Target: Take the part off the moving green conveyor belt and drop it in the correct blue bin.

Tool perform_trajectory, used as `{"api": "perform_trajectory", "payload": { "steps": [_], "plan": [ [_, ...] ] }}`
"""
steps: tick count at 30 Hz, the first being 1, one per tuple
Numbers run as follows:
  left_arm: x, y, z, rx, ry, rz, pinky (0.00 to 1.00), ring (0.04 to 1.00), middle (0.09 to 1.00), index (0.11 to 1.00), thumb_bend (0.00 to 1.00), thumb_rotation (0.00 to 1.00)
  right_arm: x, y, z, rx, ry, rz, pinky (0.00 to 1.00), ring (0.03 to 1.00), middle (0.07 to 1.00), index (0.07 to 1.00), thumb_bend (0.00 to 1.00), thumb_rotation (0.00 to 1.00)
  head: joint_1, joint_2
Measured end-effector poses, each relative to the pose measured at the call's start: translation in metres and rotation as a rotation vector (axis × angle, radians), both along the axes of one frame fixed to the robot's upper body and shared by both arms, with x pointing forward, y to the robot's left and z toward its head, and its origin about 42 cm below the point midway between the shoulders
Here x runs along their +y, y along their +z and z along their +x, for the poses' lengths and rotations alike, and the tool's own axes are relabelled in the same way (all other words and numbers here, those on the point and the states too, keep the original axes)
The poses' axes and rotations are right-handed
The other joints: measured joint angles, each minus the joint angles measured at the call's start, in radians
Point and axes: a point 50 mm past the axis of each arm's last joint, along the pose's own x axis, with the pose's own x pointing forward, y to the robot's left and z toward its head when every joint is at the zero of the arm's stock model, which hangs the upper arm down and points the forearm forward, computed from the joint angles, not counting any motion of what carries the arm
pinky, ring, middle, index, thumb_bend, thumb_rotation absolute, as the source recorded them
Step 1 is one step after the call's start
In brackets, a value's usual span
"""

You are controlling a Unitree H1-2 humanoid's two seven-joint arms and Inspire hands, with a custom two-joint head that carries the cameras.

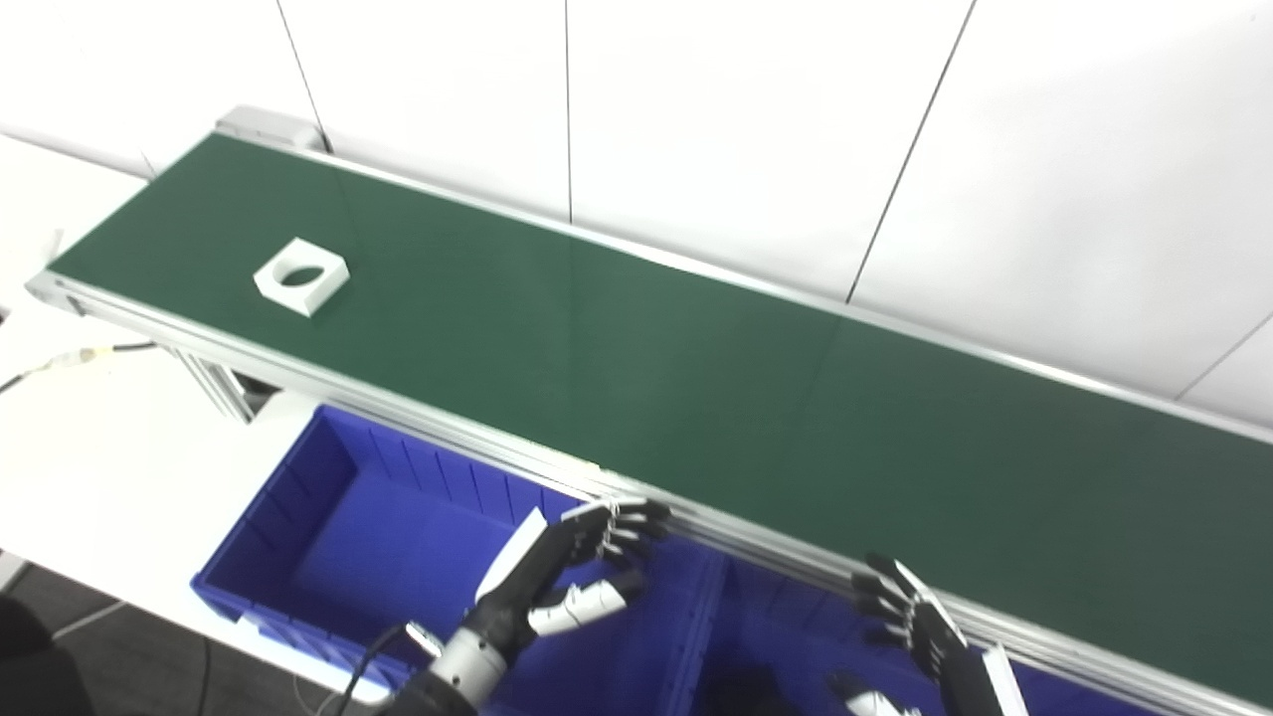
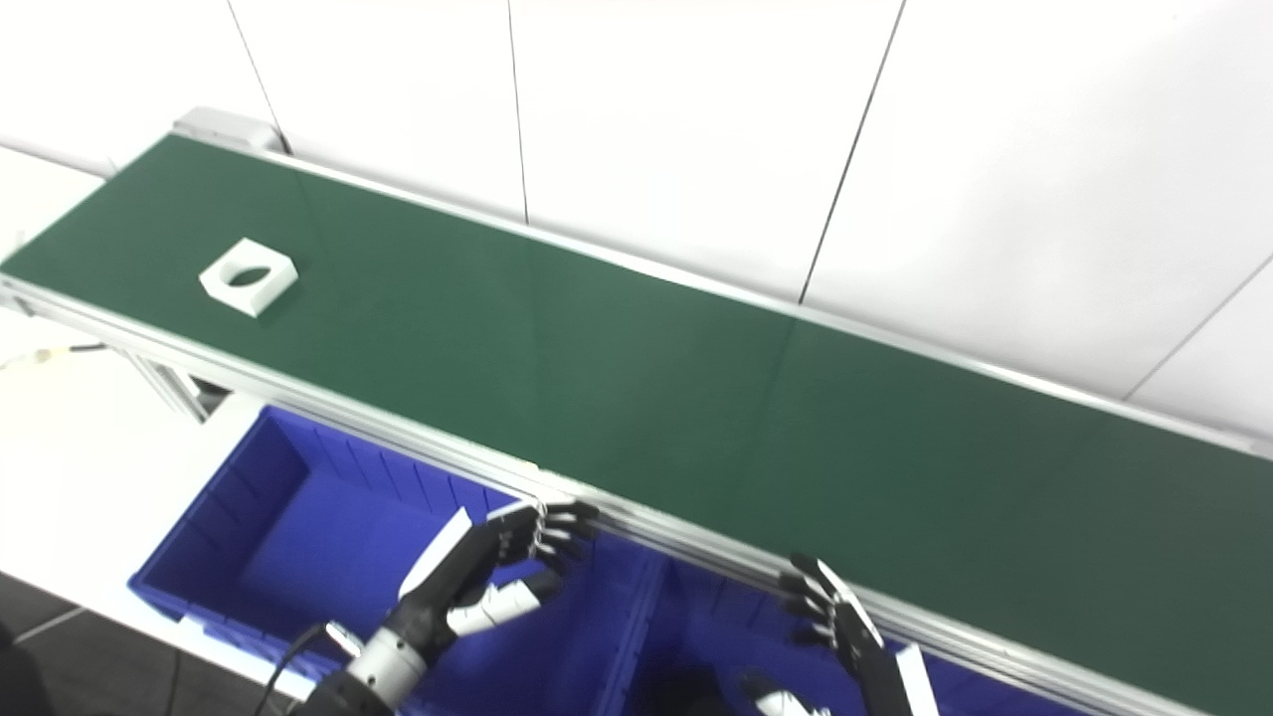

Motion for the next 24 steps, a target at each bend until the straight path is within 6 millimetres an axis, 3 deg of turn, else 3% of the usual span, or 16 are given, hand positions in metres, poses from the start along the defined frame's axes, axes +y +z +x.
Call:
{"api": "perform_trajectory", "payload": {
  "steps": [10, 24],
  "plan": [
    [-0.002, -0.012, 0.002, 0.018, -0.001, 0.003, 0.56, 0.639, 0.712, 0.759, 0.8, 0.76, -0.002, -0.012, -0.001, 0.025, -0.004, 0.01, 0.69, 0.781, 0.819, 0.882, 0.63, 0.45, 0.025, -0.078],
    [0.0, -0.017, 0.009, 0.024, -0.007, 0.017, 0.55, 0.633, 0.707, 0.753, 0.79, 0.71, 0.0, -0.018, 0.003, 0.034, -0.005, 0.02, 0.69, 0.778, 0.816, 0.88, 0.57, 0.34, 0.037, -0.1]
  ]
}}
